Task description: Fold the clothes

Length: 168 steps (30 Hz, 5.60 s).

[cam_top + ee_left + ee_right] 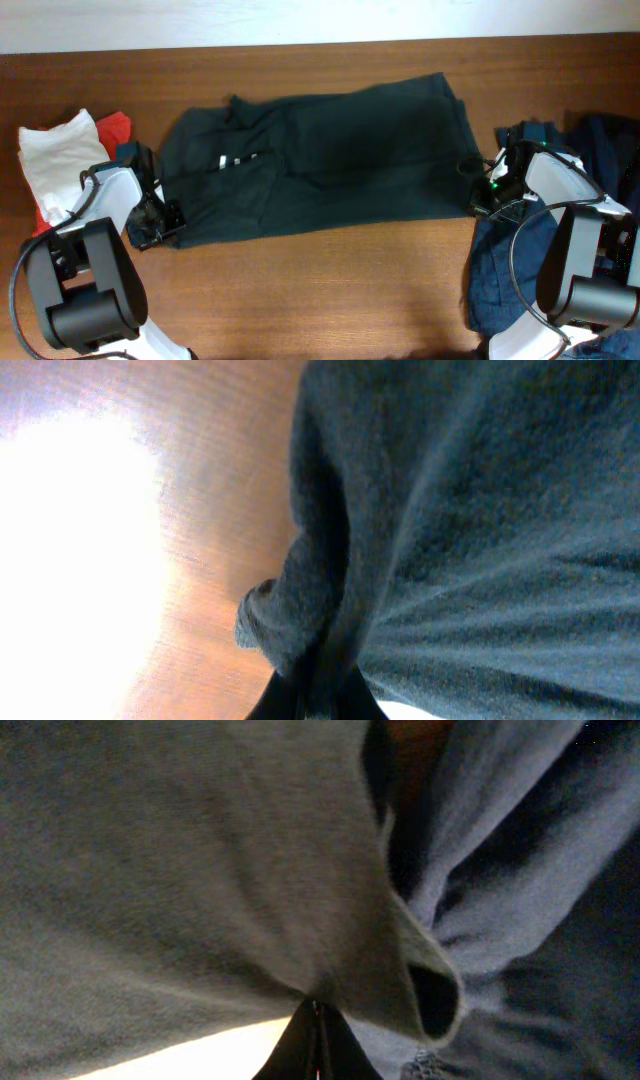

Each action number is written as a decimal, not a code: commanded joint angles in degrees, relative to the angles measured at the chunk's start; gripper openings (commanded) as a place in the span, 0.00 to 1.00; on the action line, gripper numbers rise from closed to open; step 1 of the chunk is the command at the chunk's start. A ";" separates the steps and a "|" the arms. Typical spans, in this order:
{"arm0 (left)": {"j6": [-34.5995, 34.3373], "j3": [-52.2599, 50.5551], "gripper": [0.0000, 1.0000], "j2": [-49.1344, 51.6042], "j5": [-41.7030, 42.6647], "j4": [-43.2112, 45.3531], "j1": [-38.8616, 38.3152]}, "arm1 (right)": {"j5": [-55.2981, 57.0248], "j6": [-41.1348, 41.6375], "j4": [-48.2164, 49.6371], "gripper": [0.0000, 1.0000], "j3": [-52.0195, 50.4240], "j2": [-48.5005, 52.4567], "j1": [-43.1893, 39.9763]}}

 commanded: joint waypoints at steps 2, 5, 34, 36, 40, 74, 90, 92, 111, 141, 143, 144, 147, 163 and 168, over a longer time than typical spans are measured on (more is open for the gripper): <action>-2.25 -0.39 0.00 -0.28 -6.91 -4.26 3.52 | 0.09 -0.11 -4.15 0.04 -0.24 0.09 -0.20; -2.73 -0.39 0.00 -0.31 -13.07 -4.83 4.07 | -1.90 -0.13 -8.07 0.04 -0.07 -1.49 -0.20; -4.42 -0.37 0.01 -0.28 -13.22 -5.88 4.02 | 9.49 6.58 -18.21 0.36 5.70 3.48 0.81; -4.42 -0.37 0.01 -0.28 -13.05 -5.62 4.02 | 8.74 6.56 -20.02 0.43 9.73 3.48 0.83; -4.42 -0.37 0.01 -0.31 -11.91 -4.98 4.02 | -5.27 0.70 -18.08 0.50 14.82 3.63 1.99; -4.42 -0.37 0.01 -0.31 -11.32 -4.44 4.02 | -5.88 9.92 5.81 0.07 10.45 3.89 5.81; -3.54 11.10 0.39 -8.44 3.82 -12.52 3.56 | -0.48 4.11 -8.07 0.16 6.67 3.85 5.05; 0.22 11.10 0.39 -9.31 8.15 -11.50 0.83 | -0.50 4.11 -6.80 0.16 4.48 3.85 5.05; 31.74 11.02 0.66 1.75 5.99 5.77 -44.83 | -0.46 3.52 -5.73 0.17 2.12 3.85 5.05; 8.57 16.61 0.62 2.27 -6.27 7.80 -41.53 | 0.00 3.50 -5.73 0.17 2.12 3.85 5.05; 8.59 16.24 0.43 1.86 -1.79 6.29 -41.53 | 0.00 3.50 -5.73 0.17 2.12 3.85 5.05; 8.59 15.50 0.38 1.86 -1.09 6.51 -41.53 | 0.00 3.50 -5.73 0.17 2.12 3.85 5.05; 8.35 11.82 0.08 1.86 -0.76 6.45 -41.53 | 0.00 3.50 -5.95 0.17 2.12 3.85 5.05; 4.15 7.54 0.13 3.85 -6.54 14.10 -40.94 | 0.02 3.50 -6.58 0.17 2.12 3.85 5.05; 4.15 7.61 0.15 5.84 -4.44 23.52 -37.22 | 0.17 3.50 -7.45 0.17 2.12 3.85 5.05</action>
